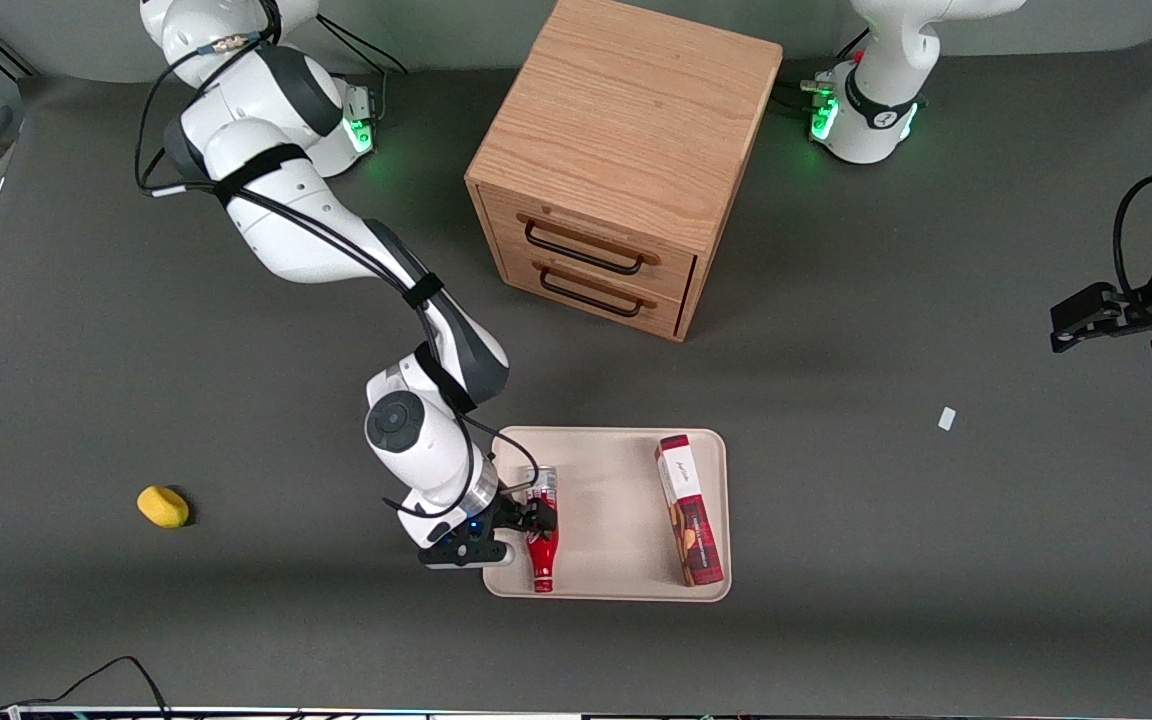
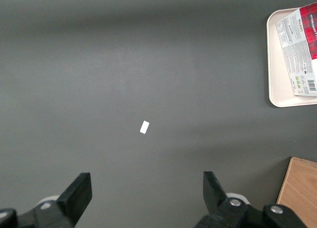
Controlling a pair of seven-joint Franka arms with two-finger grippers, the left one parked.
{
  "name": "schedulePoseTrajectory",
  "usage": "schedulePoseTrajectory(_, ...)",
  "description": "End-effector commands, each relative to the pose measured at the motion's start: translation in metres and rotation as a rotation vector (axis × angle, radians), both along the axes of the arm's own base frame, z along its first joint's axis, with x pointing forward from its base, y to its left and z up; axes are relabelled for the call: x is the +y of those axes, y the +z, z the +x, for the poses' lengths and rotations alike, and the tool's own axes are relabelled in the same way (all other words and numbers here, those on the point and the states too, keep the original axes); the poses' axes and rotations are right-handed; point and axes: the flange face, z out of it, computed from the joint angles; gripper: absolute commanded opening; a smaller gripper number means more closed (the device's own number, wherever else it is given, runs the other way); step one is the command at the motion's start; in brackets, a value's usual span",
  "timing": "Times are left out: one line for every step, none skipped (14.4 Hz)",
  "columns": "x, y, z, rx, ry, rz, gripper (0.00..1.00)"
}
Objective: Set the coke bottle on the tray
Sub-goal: 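Open the right gripper and withdraw it away from the tray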
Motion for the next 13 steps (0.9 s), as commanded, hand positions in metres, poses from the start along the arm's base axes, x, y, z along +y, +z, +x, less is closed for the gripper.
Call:
schedulePoseTrajectory(-0.031, 0.062, -0.004, 0.008, -0.035, -0.042, 1.0)
schedulePoseTrajectory(-0.053, 0.084, -0.003, 0.039, -0.046, -0.072, 1.0)
schedulePoseTrajectory(-0.074, 0.109, -0.003, 0.069, -0.052, -0.105, 1.0)
schedulePoseTrajectory(-0.098, 0.131, -0.006, 0.108, -0.03, -0.149, 1.0)
schedulePoseTrajectory(-0.126, 0.154, -0.011, 0.142, 0.006, -0.193, 1.0)
schedulePoseTrajectory(-0.154, 0.176, -0.017, 0.163, 0.041, -0.22, 1.0)
schedulePoseTrajectory(-0.183, 0.196, -0.023, 0.173, 0.042, -0.226, 1.0)
schedulePoseTrajectory(-0.204, 0.218, -0.033, 0.192, 0.017, -0.207, 1.0)
schedulePoseTrajectory(-0.22, 0.235, -0.046, 0.228, -0.009, -0.185, 1.0)
schedulePoseTrajectory(-0.243, 0.249, -0.058, 0.266, -0.037, -0.17, 1.0)
schedulePoseTrajectory(-0.258, 0.263, -0.073, 0.292, -0.054, -0.178, 1.0)
schedulePoseTrajectory(-0.272, 0.276, -0.089, 0.311, -0.073, -0.191, 1.0)
schedulePoseTrajectory(-0.289, 0.287, -0.105, 0.32, -0.101, -0.203, 1.0)
